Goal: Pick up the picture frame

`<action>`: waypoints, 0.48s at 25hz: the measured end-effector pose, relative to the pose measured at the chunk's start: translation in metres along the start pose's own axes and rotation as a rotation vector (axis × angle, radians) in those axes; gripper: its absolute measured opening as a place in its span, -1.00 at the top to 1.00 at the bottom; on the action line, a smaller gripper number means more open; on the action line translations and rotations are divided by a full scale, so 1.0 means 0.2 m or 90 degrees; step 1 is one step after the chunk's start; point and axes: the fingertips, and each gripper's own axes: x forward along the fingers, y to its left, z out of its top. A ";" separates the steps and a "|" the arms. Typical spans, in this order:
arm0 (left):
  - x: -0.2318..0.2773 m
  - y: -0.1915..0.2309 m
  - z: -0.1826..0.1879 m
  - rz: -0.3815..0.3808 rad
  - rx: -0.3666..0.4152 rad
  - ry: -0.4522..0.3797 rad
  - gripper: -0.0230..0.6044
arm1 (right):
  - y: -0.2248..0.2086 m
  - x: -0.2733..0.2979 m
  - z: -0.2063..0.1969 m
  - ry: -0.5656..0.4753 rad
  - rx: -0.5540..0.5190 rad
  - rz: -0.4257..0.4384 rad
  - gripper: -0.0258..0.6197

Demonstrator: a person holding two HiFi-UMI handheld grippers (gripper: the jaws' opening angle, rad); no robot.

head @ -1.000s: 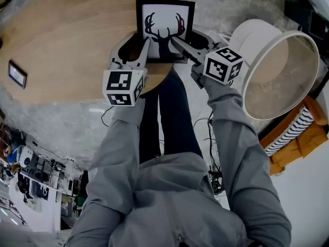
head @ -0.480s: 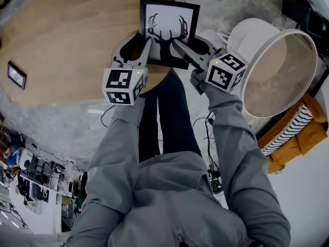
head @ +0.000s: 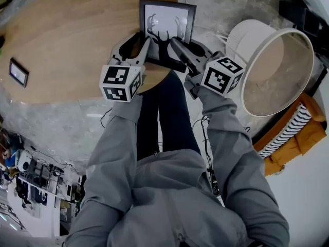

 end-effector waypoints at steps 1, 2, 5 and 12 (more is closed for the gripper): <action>-0.02 -0.01 0.01 -0.004 -0.001 -0.002 0.49 | 0.04 -0.01 0.01 -0.004 -0.005 0.003 0.79; -0.06 -0.02 0.03 -0.007 -0.001 -0.003 0.49 | 0.08 -0.02 0.01 -0.005 -0.016 0.006 0.80; -0.20 -0.04 0.08 -0.014 0.004 -0.013 0.49 | 0.25 -0.06 0.01 -0.002 -0.056 0.020 0.81; -0.41 -0.07 0.28 -0.018 -0.008 -0.045 0.49 | 0.51 -0.12 0.18 0.005 -0.145 0.011 0.81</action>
